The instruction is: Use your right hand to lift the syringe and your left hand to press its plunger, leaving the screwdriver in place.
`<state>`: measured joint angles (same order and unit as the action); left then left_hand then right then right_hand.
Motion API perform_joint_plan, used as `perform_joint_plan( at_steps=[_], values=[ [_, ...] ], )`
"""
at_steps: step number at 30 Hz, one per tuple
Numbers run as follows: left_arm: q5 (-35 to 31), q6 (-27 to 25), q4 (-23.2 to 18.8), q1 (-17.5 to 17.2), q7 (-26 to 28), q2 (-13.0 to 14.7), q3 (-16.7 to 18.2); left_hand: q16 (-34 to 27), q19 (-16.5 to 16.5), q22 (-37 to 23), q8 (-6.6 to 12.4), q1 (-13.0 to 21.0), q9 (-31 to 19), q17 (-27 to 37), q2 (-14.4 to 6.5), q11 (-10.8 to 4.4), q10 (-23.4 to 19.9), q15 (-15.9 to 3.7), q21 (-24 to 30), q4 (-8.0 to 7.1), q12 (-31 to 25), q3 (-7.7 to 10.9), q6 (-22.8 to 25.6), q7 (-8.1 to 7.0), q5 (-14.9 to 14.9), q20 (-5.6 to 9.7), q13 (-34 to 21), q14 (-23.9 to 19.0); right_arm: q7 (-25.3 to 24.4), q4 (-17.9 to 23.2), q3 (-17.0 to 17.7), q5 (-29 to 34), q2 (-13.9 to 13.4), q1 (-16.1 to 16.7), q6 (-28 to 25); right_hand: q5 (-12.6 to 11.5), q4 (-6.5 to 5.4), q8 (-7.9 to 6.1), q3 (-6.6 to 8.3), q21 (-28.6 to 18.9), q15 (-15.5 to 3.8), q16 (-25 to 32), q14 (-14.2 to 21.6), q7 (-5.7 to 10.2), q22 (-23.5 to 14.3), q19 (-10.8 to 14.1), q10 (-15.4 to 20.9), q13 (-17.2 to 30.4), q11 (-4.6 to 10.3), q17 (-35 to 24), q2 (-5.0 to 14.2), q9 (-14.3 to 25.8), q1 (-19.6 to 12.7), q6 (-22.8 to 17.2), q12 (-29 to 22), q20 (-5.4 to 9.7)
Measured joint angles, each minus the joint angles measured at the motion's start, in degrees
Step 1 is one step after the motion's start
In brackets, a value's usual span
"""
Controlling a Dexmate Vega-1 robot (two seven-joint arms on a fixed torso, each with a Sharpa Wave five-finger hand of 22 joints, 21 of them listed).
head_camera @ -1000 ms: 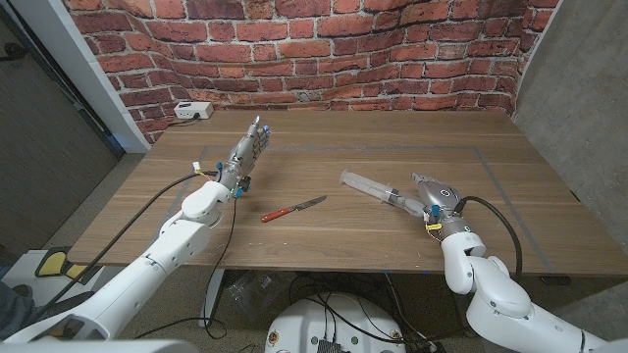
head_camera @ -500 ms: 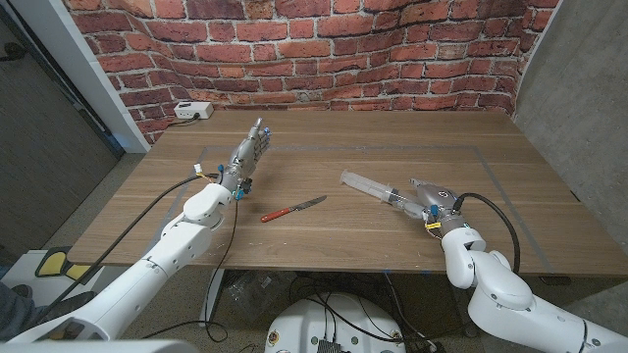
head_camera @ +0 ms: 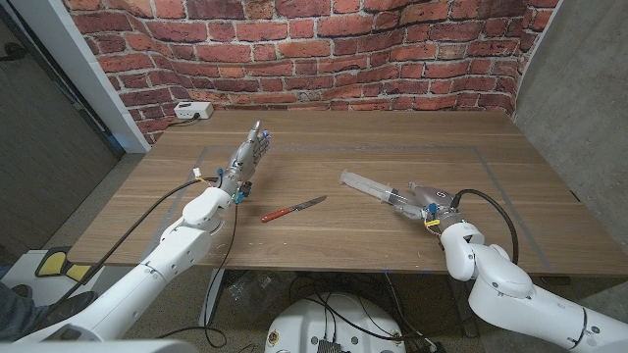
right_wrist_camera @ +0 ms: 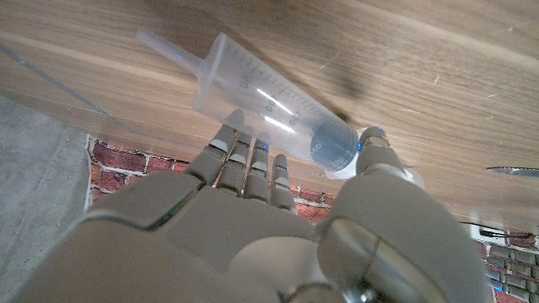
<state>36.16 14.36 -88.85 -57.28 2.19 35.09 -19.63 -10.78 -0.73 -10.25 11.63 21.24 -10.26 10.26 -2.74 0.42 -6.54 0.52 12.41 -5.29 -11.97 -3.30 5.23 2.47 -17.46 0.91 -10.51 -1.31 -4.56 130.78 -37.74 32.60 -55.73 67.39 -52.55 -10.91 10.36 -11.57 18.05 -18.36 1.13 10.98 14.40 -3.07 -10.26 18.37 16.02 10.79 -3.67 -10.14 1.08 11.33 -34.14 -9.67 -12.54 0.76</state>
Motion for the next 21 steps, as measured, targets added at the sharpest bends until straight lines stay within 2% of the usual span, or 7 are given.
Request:
perform_joint_plan(
  at_steps=[9,13,19,21],
  values=[
    [0.3,-0.1,0.0,-0.3,0.1,0.0,0.1,0.0,-0.1,0.0,0.00,0.0,0.0,0.0,0.0,0.00,0.0,0.00,0.0,0.00,0.0,0.00,0.3,0.31,0.0,-0.11,0.0,0.0,0.7,-1.0,-1.6,-1.8,-0.5,-2.5,-0.6,-0.3,-0.08,-0.96,2.15,-1.0,-1.84,0.3,4.3,-0.30,0.0,5.0,3.2,0.0,0.55,0.0,-0.02,0.0,-5.1,-3.4,-1.2,1.70],
    [0.4,-0.2,0.2,-0.3,0.1,-0.1,0.1,0.0,-0.1,0.0,0.00,0.0,0.0,0.0,0.0,0.00,0.0,0.00,0.0,0.24,0.0,-0.24,0.3,0.31,0.0,-0.11,0.0,0.0,0.7,-1.5,-2.6,-2.0,-0.5,-3.6,-1.1,-0.6,0.11,-1.20,3.28,-1.4,-2.75,0.7,6.3,0.08,0.0,7.0,4.9,0.0,1.43,0.0,0.16,0.0,-8.3,-4.6,-1.7,1.90],
    [0.6,-0.2,0.6,-0.4,0.1,-0.3,0.2,0.0,-0.1,0.0,0.00,0.0,0.0,0.0,0.0,0.00,0.0,0.00,0.0,0.24,0.0,-0.24,0.3,0.31,0.0,-0.10,0.0,0.0,1.2,-2.2,-4.7,-0.5,-0.2,-5.2,-2.6,-0.8,0.47,-1.42,4.58,-1.4,-3.71,0.7,7.8,0.90,0.0,8.4,6.9,0.0,2.49,0.0,-0.67,0.0,-12.9,-6.3,-1.9,1.96],
    [0.6,-0.2,0.7,-0.4,0.1,-0.3,0.3,0.0,-0.1,0.0,0.00,0.0,0.0,0.0,0.0,0.00,0.0,0.00,0.0,0.24,0.0,-0.24,0.3,0.31,0.0,-0.10,0.0,0.0,1.4,-2.2,-4.7,0.0,-0.2,-5.2,-3.1,-1.1,0.22,-1.94,4.98,-1.6,-3.66,0.7,9.3,1.28,0.0,9.8,8.2,0.0,2.75,0.0,-1.06,0.0,-14.7,-7.4,-2.2,1.78]
  ],
)
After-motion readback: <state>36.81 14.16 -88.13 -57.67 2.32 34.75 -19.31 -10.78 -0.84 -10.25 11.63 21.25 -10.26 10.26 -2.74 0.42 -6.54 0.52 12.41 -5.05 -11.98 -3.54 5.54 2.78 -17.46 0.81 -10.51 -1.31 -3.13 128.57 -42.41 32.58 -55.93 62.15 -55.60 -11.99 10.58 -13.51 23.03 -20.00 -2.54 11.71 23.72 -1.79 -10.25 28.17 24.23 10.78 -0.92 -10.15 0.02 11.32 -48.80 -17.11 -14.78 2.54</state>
